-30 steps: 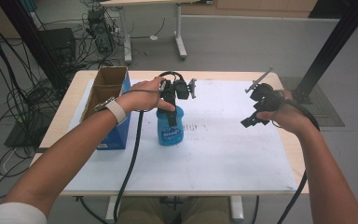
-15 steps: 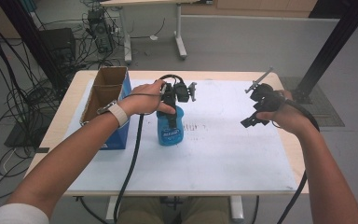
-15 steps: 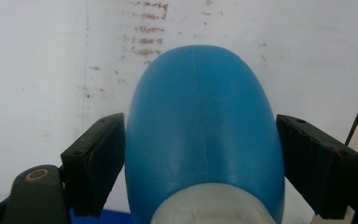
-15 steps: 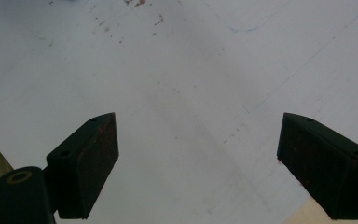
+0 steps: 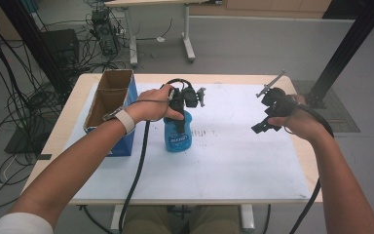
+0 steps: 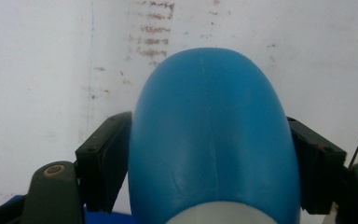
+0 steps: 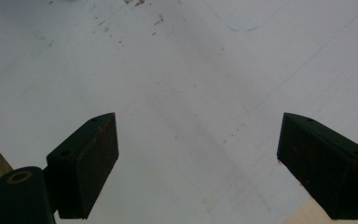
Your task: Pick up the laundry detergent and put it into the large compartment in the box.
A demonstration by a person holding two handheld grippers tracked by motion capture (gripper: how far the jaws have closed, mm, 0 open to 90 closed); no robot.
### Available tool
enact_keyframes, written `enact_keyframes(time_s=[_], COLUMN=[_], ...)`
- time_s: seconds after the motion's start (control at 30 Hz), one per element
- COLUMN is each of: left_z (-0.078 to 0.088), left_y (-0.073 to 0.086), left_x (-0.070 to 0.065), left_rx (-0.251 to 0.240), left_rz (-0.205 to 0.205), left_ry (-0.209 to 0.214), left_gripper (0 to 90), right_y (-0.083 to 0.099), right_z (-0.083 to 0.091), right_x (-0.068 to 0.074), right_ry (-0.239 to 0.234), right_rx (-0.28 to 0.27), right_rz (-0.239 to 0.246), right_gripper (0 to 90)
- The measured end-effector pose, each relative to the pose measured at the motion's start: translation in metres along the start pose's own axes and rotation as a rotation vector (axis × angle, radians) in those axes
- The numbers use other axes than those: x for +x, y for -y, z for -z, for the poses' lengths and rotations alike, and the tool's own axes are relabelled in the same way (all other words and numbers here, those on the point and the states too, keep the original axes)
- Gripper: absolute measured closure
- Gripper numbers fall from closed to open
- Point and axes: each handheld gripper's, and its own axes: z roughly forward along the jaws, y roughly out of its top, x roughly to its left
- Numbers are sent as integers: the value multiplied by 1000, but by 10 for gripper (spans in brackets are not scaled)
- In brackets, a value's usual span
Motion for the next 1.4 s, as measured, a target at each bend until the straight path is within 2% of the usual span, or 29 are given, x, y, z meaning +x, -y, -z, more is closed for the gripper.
enact_keyframes(time_s=[0.47,0.63,0.67,0.87,1.4], left_z=[0,1,2,1,1], left_y=[-2,1,2,0,-1], left_x=[-1,-1,3,1,1], left_rx=[12,-2,-10,-1,4], left_rz=[5,14,19,7,10], left_ry=[-9,-12,9,1,2], left_gripper=[280,286,376,377,378], right_y=[2,1,1,1,1], right_z=[1,2,2,3,5], right_x=[1,2,2,2,2], right_ry=[3,6,6,8,11], right_rx=[-4,-3,-4,-5,-3], right_rz=[-4,-1,0,-4,-6], right_gripper=[127,127,127,127,131])
